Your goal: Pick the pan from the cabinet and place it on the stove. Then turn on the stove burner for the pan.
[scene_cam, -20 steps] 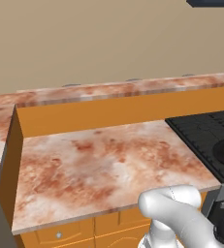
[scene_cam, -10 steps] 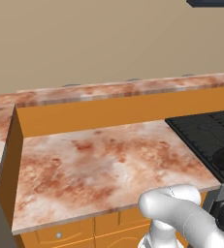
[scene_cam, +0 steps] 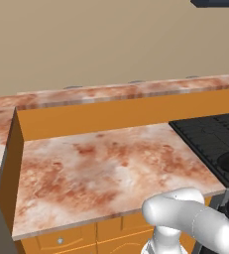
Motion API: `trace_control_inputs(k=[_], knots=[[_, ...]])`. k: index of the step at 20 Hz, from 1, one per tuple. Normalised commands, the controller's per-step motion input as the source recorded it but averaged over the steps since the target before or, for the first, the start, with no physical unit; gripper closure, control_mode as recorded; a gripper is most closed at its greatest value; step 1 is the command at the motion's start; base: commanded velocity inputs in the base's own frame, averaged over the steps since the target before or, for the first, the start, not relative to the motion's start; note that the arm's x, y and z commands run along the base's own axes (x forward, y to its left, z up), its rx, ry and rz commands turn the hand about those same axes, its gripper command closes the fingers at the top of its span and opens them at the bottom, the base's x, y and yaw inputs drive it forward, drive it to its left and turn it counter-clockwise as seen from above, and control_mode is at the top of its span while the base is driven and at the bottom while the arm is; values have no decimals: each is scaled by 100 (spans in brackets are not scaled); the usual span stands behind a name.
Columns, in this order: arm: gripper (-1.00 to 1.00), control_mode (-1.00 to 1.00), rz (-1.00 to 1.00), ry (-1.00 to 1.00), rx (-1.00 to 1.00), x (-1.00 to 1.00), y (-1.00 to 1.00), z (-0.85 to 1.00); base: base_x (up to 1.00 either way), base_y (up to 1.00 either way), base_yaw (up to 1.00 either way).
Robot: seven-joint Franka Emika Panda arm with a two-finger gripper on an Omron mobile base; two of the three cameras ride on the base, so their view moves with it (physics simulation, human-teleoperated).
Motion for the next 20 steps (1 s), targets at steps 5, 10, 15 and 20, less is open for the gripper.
trace_control_inputs(k=[5, 10, 15, 20], knots=[[100, -100, -4, 1, 0, 33, -19, -20, 0, 0, 0], [100, -100, -3, 0, 0, 33, -16, -33, 0, 0, 0], [100, -100, 0, -5, 0, 23, -11, -51, 0, 0, 0], [100, -100, 0, -8, 0, 30, 0, -50, 0, 0, 0]])
